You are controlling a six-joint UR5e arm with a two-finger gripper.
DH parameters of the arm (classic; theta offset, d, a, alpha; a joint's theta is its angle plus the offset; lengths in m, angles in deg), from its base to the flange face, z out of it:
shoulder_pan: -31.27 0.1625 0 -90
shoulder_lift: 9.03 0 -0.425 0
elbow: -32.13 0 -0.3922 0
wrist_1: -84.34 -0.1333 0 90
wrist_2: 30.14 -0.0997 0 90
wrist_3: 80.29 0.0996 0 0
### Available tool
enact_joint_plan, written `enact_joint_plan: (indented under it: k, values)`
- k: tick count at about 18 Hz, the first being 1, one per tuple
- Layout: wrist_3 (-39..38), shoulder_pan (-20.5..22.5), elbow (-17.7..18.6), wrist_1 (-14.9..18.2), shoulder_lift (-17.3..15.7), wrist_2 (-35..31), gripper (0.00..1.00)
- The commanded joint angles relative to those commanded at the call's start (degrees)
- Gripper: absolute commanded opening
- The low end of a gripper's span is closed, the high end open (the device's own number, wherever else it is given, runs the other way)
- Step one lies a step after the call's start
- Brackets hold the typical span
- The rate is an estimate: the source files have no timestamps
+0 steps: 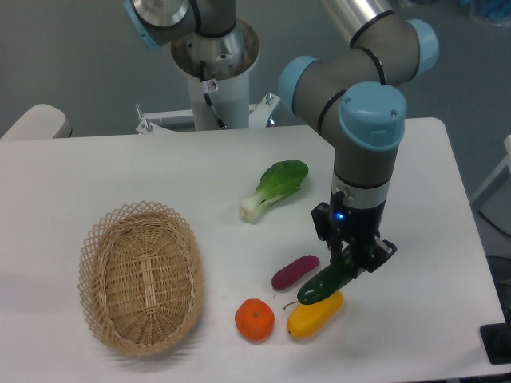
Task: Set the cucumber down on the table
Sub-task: 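Hold the green cucumber in the gripper and lift it slightly, then carry the cucumber away from the mango toward the bok choy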
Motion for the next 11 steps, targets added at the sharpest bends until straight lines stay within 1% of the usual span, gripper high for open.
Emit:
enact_joint_plan:
  k: [3, 5, 8, 11]
  values:
    - [4.04, 0.52, 1.41, -0.26, 0.35, -0.54, 0.27]
    - [7.64, 1.14, 1.59, -1.31, 1.57, -0.54, 0.27]
    - [13.7, 3.69, 2.2, -3.6, 3.6, -0.54, 0.27]
    - [19.15, 5.8, 2.64, -3.6, 4.48, -0.45, 0.27]
